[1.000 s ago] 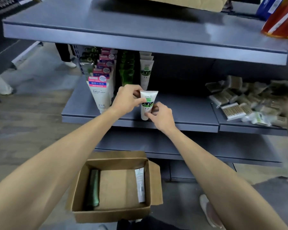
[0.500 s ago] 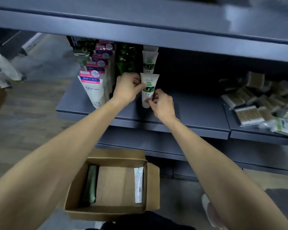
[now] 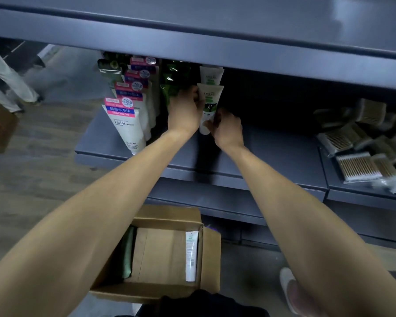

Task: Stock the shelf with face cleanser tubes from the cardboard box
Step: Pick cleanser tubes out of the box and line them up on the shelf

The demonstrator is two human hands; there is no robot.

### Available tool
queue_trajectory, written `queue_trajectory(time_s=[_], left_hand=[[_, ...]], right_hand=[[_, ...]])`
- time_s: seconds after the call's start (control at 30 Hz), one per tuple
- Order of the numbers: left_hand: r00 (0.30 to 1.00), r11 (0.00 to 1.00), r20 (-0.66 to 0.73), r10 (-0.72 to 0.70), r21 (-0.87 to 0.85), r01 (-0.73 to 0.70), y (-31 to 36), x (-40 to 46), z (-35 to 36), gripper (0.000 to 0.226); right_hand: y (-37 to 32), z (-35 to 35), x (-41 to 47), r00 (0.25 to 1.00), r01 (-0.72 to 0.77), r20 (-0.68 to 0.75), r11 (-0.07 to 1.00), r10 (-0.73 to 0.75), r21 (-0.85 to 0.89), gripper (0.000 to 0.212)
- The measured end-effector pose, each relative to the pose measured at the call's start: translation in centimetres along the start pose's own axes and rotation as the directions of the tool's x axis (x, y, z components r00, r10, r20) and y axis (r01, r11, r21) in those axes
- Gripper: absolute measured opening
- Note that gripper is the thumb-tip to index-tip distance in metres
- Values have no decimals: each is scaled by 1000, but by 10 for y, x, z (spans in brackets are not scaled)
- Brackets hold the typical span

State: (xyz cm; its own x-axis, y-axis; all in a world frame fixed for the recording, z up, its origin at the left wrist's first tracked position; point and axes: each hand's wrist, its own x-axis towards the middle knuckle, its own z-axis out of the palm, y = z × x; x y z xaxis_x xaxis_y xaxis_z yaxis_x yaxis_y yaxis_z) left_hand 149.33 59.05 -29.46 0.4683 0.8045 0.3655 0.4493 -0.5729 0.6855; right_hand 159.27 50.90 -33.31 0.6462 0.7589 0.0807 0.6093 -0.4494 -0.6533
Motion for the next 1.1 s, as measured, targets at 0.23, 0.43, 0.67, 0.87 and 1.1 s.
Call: queue_trajectory(time_s=[0.23,0.43,0.67,0.87,1.1], left_hand=[[999,999,-23,-22,29,23,-4,13,13,14],[999,998,-36,-39,47,41,-1,15,19,13],[999,999,-11,-31,18,32,3,10,19,23],[999,999,10,-37,29,37,5,2,17,29],[996,999,93,11,-38,-8,-2,-19,5,38]], right_hand=[[-1,3,14,999,40,-15,998,-41,-58,36],[-3,3,21,1000,23,-8,998,-24,-58,38],[-2,6,29,1000,21,-22,999,-22,-33,32],[-2,8,29,999,17,-33,1000,-17,-21,33],[6,8,15,997,-58,39,995,61,-75,38]])
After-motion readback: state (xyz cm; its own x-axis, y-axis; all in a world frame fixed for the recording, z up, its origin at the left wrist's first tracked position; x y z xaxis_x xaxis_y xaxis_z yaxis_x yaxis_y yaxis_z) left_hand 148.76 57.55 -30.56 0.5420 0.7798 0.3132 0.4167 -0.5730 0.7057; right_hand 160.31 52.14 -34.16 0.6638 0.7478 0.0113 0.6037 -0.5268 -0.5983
